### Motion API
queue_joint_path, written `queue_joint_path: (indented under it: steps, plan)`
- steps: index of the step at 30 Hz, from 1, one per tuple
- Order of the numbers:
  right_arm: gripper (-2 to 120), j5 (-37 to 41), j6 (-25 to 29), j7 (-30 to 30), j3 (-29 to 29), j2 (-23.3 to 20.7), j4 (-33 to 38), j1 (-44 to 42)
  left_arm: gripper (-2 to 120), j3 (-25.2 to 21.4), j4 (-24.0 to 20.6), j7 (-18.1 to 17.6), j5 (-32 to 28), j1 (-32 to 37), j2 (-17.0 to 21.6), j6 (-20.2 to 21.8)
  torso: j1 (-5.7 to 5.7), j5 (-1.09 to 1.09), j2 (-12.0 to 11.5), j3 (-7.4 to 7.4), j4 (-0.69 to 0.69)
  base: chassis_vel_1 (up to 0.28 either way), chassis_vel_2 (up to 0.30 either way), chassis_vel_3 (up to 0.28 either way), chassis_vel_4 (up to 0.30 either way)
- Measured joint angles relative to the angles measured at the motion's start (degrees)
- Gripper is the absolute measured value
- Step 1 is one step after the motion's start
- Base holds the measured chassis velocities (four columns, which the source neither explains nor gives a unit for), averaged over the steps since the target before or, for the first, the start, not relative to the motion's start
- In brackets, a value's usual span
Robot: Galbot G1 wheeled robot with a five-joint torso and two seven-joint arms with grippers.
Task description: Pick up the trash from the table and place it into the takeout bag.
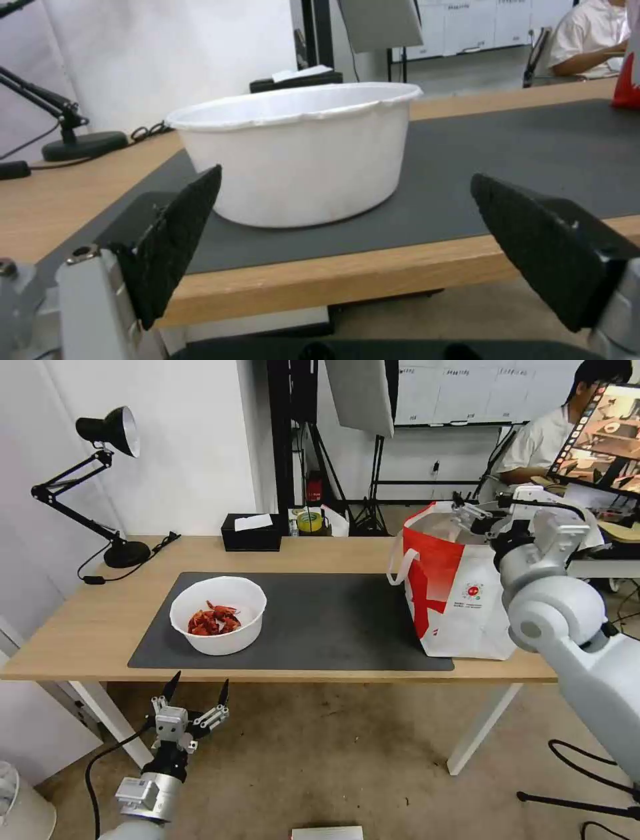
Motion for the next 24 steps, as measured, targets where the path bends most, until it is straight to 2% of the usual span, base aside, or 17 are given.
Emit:
queue_joint_path:
  steps: [1, 2, 7, 10, 11, 14, 17, 18, 21, 22, 24]
  plan:
    - [100, -0.01, 0.66, -0.97, 0.29, -0.09, 0.29, -0.75, 100, -0.02, -0.03, -0.01, -0.02, -0.01, -0.01, 0.0, 0.0, 0.01, 0.0, 0.0, 0.0, 0.0, 0.0, 0.0, 0.0]
    - [100, -0.02, 4.77, -6.25, 2.19, -0.39, 2.19, -5.59, 100, -0.04, -0.1, -0.01, -0.08, -0.17, -0.04, -0.03, 0.0, 0.01, 0.0, 0.0, -0.01, 0.0, 0.0, 0.0, 0.0]
    - [100, -0.51, 9.95, -12.08, 5.18, 0.1, 4.08, -12.55, 100, -0.04, -0.1, -0.02, -0.11, -0.27, -0.14, -0.14, 0.0, 0.0, 0.0, 0.0, -0.01, 0.0, 0.0, 0.0, 0.0]
    - [100, -4.96, 15.73, -19.07, 9.56, 2.05, 4.56, -22.88, 100, -0.04, -0.11, -0.02, -0.11, -0.23, -0.31, -0.25, 0.0, 0.01, 0.0, 0.0, 0.0, 0.0, 0.0, 0.0, 0.0]
    - [100, -4.96, 15.73, -19.07, 9.56, 2.05, 4.56, -22.88, 100, -0.04, -0.11, -0.02, -0.11, -0.23, -0.31, -0.25, 0.0, 0.01, 0.0, 0.0, 0.0, 0.0, 0.0, 0.0, 0.0]
    - [100, -10.96, 21.03, -24.73, 14.1, 5.41, 3.28, -33.48, 100, -0.23, -0.17, 0.0, -0.02, 0.23, -0.64, -0.62, 0.0, 0.01, 0.0, 0.0, -0.01, 0.0, 0.0, 0.0, 0.0]
    - [100, -12.73, 22.76, -26.15, 15.38, 7.05, 2.69, -36.85, 100, -0.29, -0.16, 0.02, 0.05, 0.42, -0.77, -0.87, 0.0, 0.0, 0.0, 0.0, 0.0, 0.0, 0.0, 0.0, 0.0]
    - [100, -14.46, 24.7, -27.97, 16.97, 9.34, 1.79, -42.14, 100, -0.34, -0.05, 0.04, 0.14, 0.58, -0.95, -1.15, 0.0, 0.02, 0.0, 0.0, 0.0, 0.0, 0.0, 0.0, 0.0]
    - [100, -15.94, 26.42, -28.66, 17.87, 11.41, 0.78, -46.26, 100, -0.35, 0.13, 0.13, 0.24, 0.68, -1.08, -1.28, 0.0, 0.01, 0.0, 0.0, -0.02, 0.0, 0.0, 0.0, 0.0]
    - [100, -18.57, 29.22, -28.65, 18.18, 14.04, -1.22, -50.01, 100, -0.35, 0.29, 0.26, 0.33, 0.7, -1.19, -1.33, -0.01, 0.0, 0.01, 0.0, -0.02, 0.0, 0.0, 0.0, 0.0]
    - [100, -20.38, 30.7, -28.17, 18.15, 15.45, -2.37, -51.66, 100, -0.34, 0.37, 0.29, 0.36, 0.69, -1.26, -1.33, 0.0, 0.02, 0.0, 0.0, -0.01, 0.0, 0.0, 0.0, 0.0]
